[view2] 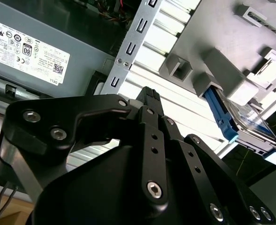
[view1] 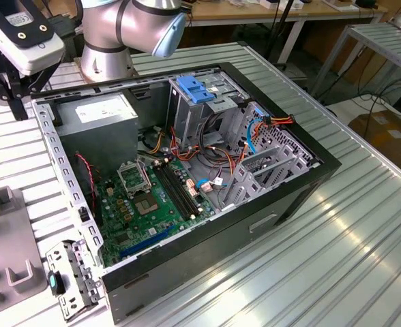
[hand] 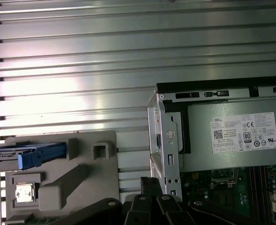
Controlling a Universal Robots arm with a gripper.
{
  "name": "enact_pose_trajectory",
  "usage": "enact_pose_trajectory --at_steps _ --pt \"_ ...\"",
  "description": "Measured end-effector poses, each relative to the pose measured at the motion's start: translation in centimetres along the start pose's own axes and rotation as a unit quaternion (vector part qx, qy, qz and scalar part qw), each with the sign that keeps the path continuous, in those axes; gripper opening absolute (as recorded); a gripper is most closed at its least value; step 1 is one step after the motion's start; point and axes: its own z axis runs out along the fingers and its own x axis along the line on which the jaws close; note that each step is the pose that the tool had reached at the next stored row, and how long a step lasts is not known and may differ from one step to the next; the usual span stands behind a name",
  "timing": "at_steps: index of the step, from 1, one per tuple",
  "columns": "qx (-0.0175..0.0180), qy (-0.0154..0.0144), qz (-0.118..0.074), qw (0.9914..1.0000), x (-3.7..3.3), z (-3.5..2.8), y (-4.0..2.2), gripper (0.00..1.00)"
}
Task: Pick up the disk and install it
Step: 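Reach for the disk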
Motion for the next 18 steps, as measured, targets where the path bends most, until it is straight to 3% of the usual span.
enact_pose_trajectory --at_steps 13,18 --pt "0.0001 0.001 0.0 1.0 0.92 0.04 -0.07 0.11" --pt "0.0001 0.0016 0.0 1.0 2.18 0.07 -0.17 0.11"
